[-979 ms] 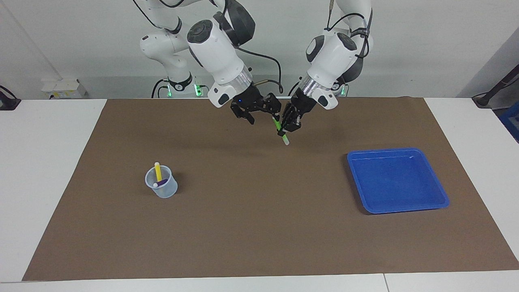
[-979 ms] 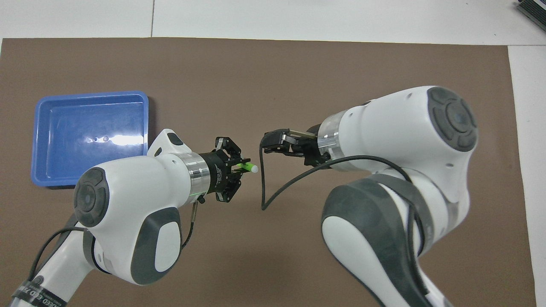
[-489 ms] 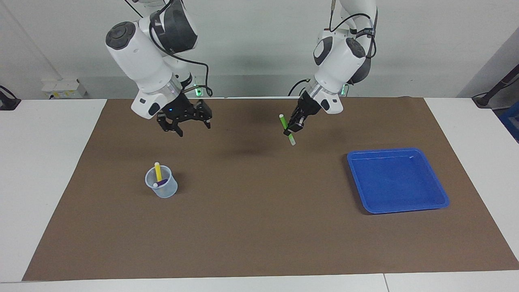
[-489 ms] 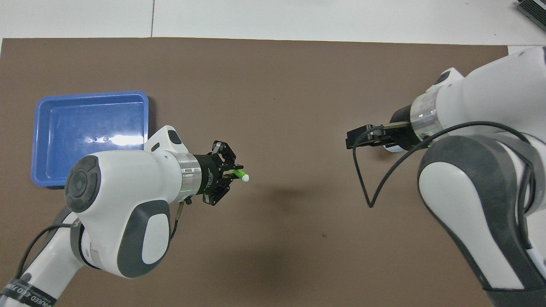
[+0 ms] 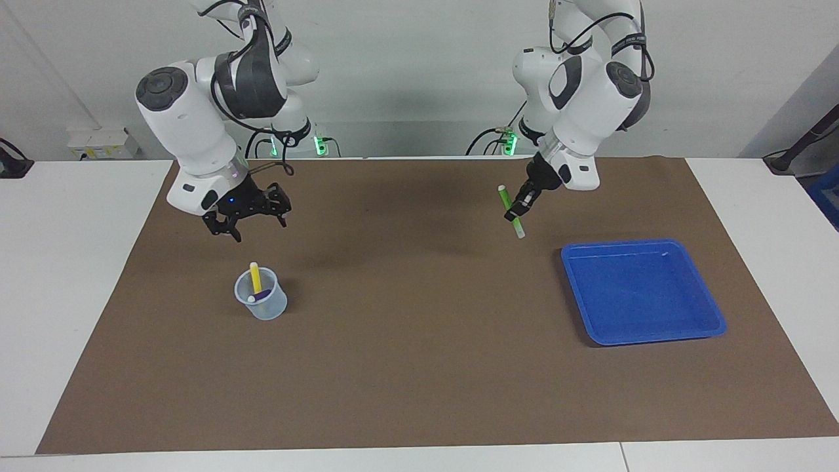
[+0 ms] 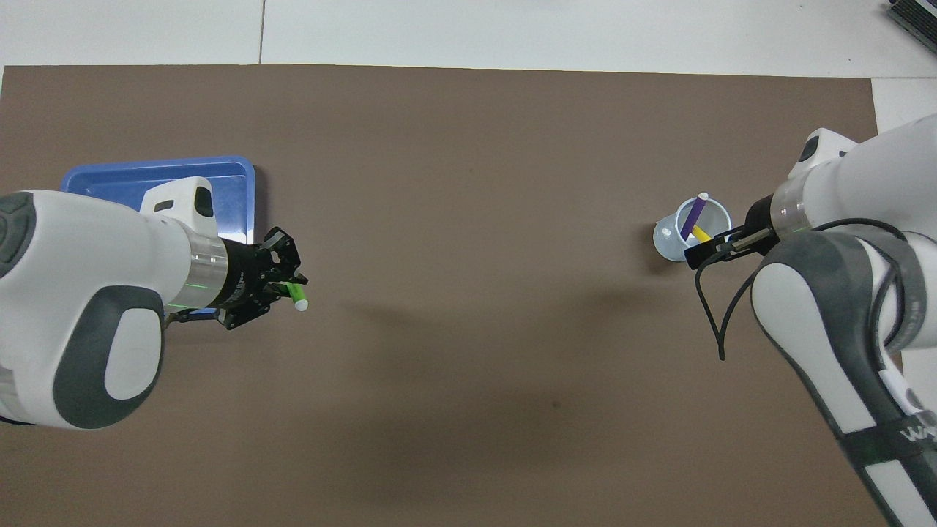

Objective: Right arm passes pens to left for tray arrangement
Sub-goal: 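Move the green pen to the tray while the right gripper returns to the cup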

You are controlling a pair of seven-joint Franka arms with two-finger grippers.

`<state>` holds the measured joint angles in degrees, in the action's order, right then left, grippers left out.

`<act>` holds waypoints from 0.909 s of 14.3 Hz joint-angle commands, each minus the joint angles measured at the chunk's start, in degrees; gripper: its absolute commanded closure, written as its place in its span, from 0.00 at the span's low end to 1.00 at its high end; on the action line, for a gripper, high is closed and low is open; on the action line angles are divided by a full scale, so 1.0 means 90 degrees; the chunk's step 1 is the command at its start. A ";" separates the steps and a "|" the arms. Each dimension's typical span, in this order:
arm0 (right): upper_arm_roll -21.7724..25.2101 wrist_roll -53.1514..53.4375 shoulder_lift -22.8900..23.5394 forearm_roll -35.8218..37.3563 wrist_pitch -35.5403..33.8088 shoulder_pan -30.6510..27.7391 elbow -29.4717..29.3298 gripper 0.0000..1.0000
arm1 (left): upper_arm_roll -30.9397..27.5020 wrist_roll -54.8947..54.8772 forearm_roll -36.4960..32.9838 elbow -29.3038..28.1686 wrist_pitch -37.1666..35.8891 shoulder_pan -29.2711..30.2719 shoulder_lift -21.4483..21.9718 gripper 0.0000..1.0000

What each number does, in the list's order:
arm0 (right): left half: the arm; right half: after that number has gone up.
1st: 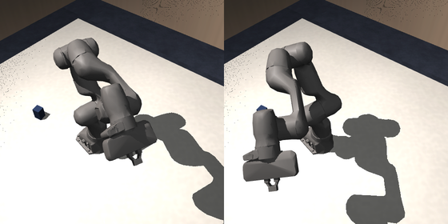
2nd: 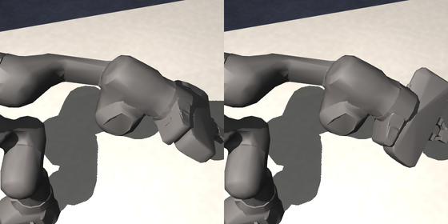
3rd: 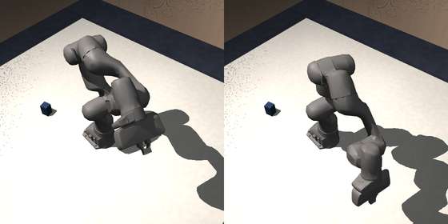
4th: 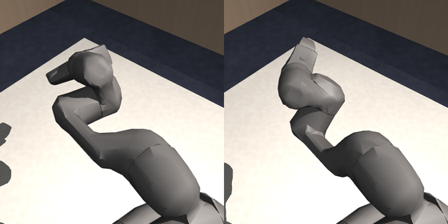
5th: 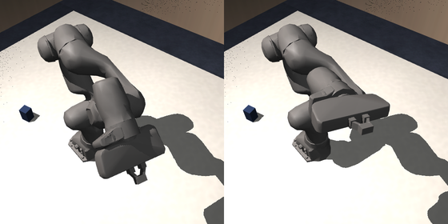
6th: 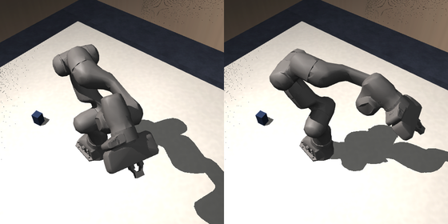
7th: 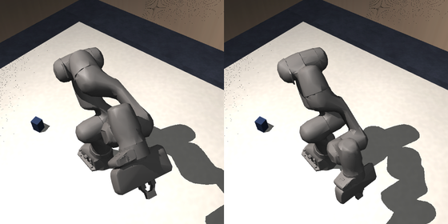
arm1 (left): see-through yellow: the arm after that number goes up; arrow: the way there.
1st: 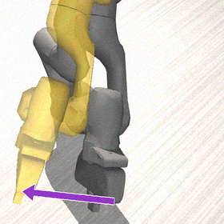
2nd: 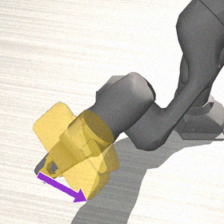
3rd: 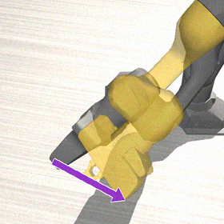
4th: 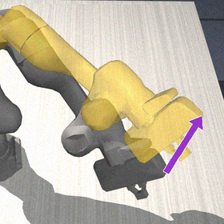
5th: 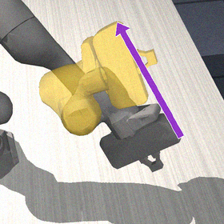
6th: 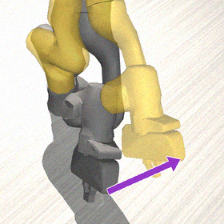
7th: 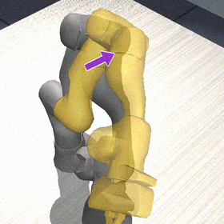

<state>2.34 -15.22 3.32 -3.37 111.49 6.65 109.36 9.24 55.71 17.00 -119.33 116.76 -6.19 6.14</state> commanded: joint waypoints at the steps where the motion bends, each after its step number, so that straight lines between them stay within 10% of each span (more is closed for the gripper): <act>1: -0.0094 -0.0038 -0.0047 0.0296 0.0326 -0.0103 0.0368 0.22 | 0.0048 -0.1195 -0.0686 0.0055 -0.0386 0.0588 0.0138 1.00; 13: -0.0094 -0.0077 0.0392 0.0658 0.1235 -0.0250 0.0642 0.46 | 0.0048 -0.6129 -0.1029 0.0075 0.1223 0.2895 -0.0407 1.00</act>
<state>2.25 -15.22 6.27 1.32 120.91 5.55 114.59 8.86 4.78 9.25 -118.89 123.77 18.85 4.94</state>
